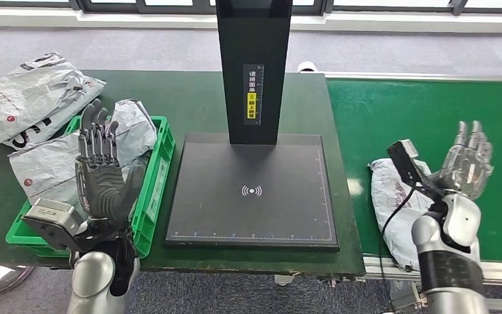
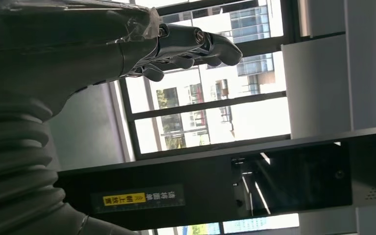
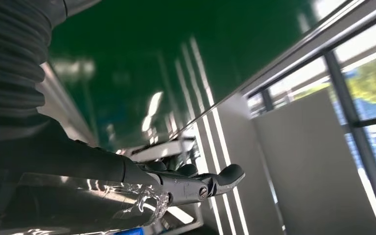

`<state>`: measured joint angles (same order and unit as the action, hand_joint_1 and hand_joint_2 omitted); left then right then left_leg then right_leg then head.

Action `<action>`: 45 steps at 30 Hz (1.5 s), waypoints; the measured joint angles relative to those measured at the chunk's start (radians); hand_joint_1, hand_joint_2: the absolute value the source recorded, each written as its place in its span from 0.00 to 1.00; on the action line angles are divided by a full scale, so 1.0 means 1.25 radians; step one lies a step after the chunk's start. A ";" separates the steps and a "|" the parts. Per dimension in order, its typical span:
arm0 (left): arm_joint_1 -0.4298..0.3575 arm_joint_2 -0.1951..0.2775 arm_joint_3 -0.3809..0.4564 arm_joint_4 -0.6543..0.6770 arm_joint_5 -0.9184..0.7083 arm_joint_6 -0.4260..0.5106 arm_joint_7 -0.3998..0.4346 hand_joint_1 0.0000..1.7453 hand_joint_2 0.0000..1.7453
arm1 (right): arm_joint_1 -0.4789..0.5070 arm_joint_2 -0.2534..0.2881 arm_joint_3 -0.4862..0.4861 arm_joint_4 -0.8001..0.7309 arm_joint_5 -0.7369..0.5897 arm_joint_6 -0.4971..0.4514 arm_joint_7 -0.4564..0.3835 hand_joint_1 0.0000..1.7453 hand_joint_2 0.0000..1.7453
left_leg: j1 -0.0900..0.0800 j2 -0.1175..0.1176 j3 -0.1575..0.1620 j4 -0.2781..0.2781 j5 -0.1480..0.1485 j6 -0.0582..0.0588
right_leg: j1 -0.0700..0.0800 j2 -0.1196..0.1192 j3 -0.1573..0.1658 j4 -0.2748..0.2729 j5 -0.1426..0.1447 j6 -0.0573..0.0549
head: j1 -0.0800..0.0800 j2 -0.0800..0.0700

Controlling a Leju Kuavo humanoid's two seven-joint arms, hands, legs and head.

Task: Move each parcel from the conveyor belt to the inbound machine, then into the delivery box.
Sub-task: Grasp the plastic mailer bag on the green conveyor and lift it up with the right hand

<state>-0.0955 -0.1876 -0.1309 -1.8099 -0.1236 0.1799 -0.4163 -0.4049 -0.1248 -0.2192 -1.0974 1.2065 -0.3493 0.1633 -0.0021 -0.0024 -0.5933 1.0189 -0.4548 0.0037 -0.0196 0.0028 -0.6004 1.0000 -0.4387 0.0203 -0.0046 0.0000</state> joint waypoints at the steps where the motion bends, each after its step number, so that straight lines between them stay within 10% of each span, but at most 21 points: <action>1: 0.009 -0.001 -0.001 0.004 0.001 -0.008 -0.005 0.00 1.00 | -0.027 -0.028 -0.002 0.060 0.034 -0.007 0.023 0.00 1.00 | 0.000 -0.001 0.000 0.000 0.000 0.000 | 0.000 0.000 0.000 0.000 0.000 0.000 | 0.000 0.000; 8: 0.049 -0.007 -0.012 0.027 -0.006 -0.033 -0.032 0.00 1.00 | -0.129 -0.135 -0.002 0.359 0.149 0.069 0.111 0.00 1.00 | 0.000 -0.002 -0.001 0.000 0.000 0.000 | 0.000 -0.001 -0.001 0.000 0.000 0.000 | 0.000 0.000; 18: 0.056 -0.007 -0.012 0.035 -0.013 -0.034 -0.037 0.00 1.00 | -0.151 -0.150 -0.002 0.447 0.152 0.113 0.117 0.00 1.00 | 0.000 -0.002 -0.001 -0.001 0.000 0.000 | 0.000 -0.001 -0.001 0.000 -0.001 0.000 | 0.000 0.000; 27: 0.063 -0.003 -0.013 0.071 -0.013 -0.040 -0.059 0.00 1.00 | -0.147 -0.132 -0.017 0.586 0.028 0.339 -0.096 0.00 1.00 | 0.000 -0.002 -0.001 -0.001 0.000 0.000 | 0.000 0.000 -0.001 0.000 -0.001 0.000 | 0.000 0.000; 45: 0.064 -0.008 -0.011 0.079 -0.042 -0.040 -0.057 0.00 1.00 | -0.195 -0.023 -0.047 0.602 -0.060 0.379 -0.332 0.00 1.00 | 0.001 0.000 -0.001 -0.001 0.000 -0.001 | 0.001 0.001 -0.001 0.001 0.000 -0.001 | 0.000 0.000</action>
<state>-0.0150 -0.1972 -0.1448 -1.7109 -0.1764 0.1298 -0.4876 -0.6485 -0.1536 -0.2785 -0.3445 1.1316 0.1238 -0.2511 -0.0007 -0.0030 -0.5943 1.0179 -0.4541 0.0021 -0.0184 0.0035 -0.6014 1.0012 -0.4391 0.0193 -0.0046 0.0000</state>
